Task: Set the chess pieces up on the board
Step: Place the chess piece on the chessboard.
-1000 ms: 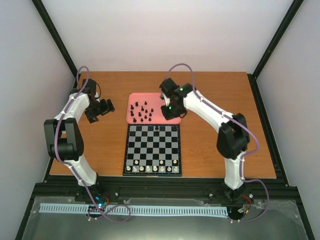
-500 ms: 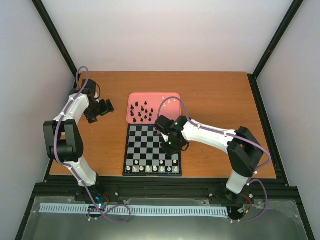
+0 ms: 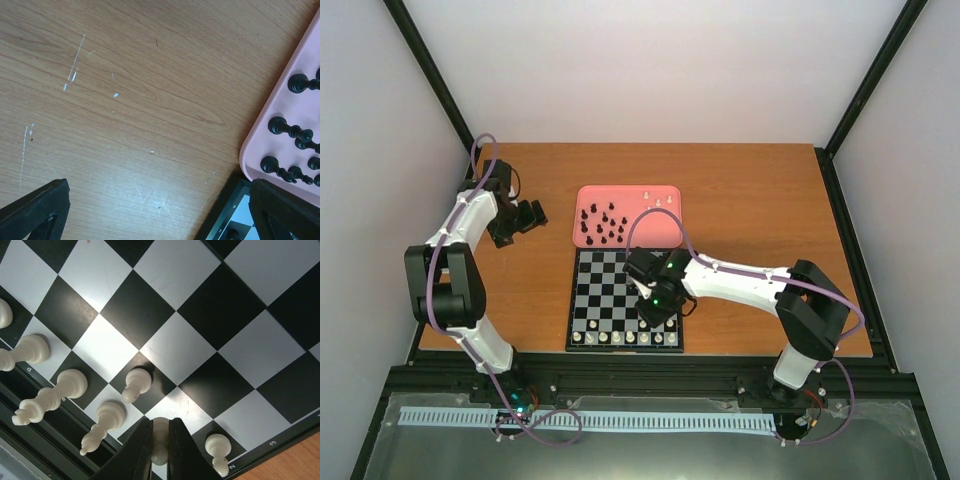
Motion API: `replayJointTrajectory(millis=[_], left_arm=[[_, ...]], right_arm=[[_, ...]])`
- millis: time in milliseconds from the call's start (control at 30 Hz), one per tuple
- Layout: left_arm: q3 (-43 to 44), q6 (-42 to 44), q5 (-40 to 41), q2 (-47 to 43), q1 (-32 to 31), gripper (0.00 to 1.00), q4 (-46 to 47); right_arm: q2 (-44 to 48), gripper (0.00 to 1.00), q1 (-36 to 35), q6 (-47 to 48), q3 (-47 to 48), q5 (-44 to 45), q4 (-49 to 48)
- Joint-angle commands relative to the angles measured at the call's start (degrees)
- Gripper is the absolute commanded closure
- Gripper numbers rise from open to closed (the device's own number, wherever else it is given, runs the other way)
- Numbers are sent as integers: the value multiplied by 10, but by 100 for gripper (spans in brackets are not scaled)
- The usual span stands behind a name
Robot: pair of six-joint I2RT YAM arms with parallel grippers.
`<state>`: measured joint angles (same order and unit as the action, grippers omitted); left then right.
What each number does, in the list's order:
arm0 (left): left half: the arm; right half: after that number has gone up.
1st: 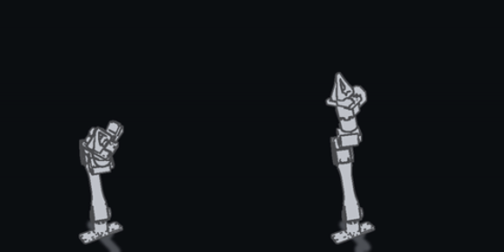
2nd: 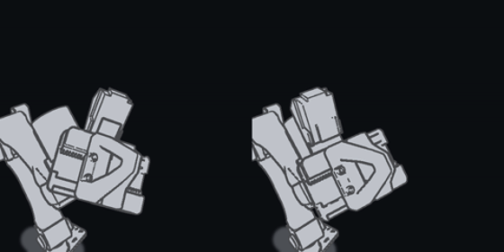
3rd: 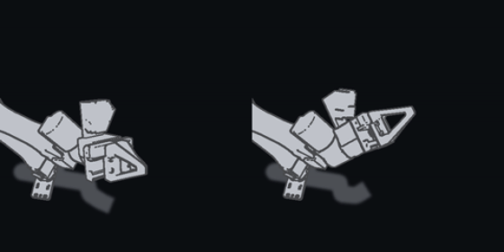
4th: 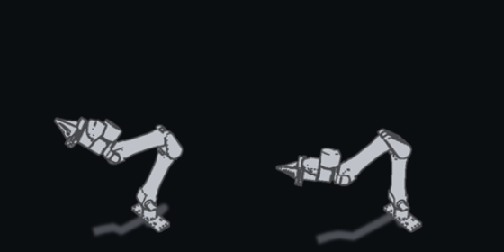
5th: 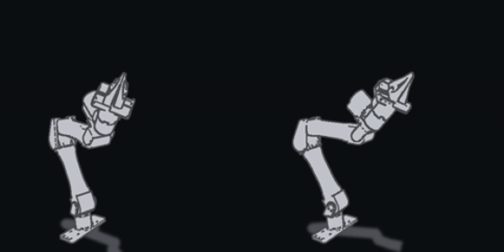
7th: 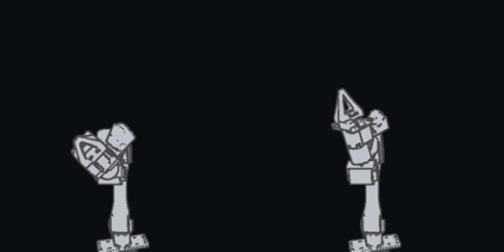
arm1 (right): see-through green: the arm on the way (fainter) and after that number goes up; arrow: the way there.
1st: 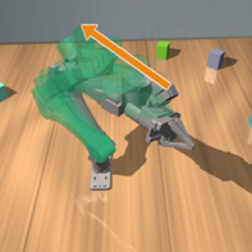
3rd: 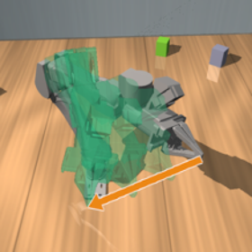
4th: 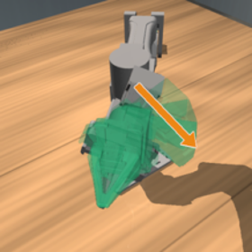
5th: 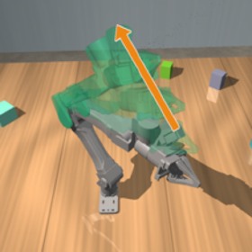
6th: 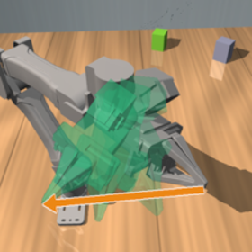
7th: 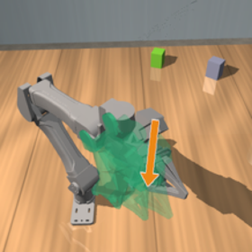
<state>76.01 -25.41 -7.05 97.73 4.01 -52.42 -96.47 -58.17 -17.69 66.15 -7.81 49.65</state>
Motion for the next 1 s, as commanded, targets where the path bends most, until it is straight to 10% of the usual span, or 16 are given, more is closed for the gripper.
replayJointTrajectory(millis=[0,967], left_arm=[[-2,11,3,-22,-4,0,5],[-12,12,-1,-31,-4,0,9]], right_arm=[[6,92,-8,-8,-17,-9,-18],[-33,86,-8,-15,-16,11,-7]])
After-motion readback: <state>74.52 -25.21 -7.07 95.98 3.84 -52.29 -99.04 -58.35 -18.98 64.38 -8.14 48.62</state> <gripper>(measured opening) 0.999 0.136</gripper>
